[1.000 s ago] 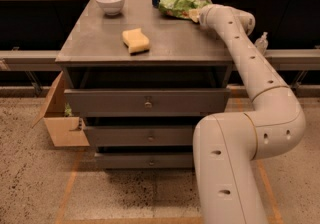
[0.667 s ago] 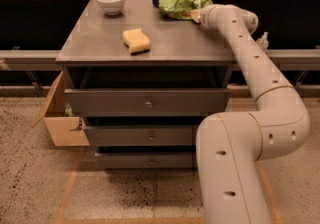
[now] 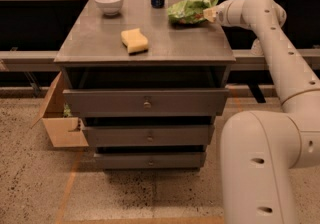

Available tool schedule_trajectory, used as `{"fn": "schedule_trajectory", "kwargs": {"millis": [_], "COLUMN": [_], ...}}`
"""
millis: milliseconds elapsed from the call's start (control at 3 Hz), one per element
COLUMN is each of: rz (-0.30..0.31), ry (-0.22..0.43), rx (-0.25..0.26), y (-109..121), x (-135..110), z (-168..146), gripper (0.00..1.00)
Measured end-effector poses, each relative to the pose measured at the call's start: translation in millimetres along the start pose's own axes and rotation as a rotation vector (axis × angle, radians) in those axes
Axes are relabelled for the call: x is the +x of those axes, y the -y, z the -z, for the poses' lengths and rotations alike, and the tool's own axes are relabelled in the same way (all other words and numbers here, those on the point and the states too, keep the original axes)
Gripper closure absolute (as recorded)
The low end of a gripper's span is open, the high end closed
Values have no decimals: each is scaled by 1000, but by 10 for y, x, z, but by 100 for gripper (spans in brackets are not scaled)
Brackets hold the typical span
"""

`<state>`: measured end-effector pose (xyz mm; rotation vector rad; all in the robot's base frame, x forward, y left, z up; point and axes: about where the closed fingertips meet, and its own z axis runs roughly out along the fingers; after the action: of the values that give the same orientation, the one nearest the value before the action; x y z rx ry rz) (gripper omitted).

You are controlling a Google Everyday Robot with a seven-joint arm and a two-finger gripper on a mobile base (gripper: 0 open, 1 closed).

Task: Move green rice chip bag near sponge

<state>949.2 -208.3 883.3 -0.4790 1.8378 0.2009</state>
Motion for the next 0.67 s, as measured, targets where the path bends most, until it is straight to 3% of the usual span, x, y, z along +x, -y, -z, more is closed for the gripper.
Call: {"fn": "schedule_trajectory", "kwargs": {"millis": [333, 667], "rz": [75, 119], "ry": [-50, -95], "rx": [-175, -302], "y": [-349, -715], "x": [-3, 60], "z": [577, 1120], "gripper": [100, 100]}}
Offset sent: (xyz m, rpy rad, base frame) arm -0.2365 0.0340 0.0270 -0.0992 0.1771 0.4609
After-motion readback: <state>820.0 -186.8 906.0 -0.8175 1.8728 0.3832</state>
